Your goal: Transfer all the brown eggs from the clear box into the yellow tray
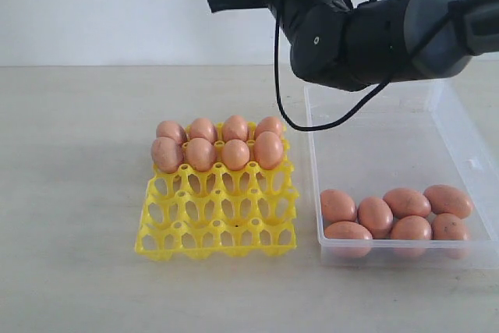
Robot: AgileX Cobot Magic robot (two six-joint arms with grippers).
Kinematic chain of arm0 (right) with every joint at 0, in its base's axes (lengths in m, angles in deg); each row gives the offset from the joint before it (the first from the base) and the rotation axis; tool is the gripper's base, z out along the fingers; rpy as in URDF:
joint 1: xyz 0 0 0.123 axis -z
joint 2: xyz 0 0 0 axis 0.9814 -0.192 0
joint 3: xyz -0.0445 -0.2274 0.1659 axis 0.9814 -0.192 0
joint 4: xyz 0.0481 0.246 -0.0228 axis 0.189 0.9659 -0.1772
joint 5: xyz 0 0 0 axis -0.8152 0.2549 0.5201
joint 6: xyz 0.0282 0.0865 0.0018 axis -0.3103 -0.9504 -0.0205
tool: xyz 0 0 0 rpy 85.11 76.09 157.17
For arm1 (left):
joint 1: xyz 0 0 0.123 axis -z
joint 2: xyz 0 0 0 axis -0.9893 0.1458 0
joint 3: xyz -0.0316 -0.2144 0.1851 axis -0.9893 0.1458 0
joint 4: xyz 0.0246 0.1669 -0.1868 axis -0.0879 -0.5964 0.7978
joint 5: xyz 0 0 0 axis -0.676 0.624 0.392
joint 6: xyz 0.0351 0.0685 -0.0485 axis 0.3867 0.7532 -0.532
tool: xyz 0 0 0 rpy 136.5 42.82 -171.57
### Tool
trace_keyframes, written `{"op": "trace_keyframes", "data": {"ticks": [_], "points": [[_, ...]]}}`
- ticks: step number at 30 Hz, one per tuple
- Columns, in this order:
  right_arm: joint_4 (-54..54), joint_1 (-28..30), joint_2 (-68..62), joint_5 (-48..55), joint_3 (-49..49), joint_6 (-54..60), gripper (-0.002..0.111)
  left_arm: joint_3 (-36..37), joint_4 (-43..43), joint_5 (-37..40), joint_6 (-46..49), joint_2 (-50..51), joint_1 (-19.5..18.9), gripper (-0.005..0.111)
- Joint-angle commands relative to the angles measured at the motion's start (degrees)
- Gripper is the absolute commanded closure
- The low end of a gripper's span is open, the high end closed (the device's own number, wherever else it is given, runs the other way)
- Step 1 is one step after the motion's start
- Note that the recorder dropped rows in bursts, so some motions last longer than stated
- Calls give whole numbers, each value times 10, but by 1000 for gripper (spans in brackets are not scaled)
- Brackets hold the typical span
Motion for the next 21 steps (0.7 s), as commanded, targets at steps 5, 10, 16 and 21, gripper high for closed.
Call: {"op": "trace_keyframes", "data": {"ticks": [5,10,16,21], "points": [[-520,0,3,110,3,-552,108,2,0,-1,2,-2,-2,103],[-708,0,-44,-5,3,-786,108,2,0,-1,2,-2,-2,103],[-619,0,-128,-175,3,-848,108,2,0,-1,2,-2,-2,103],[-662,0,-158,-201,3,-862,108,2,0,-1,2,-2,-2,103]]}}
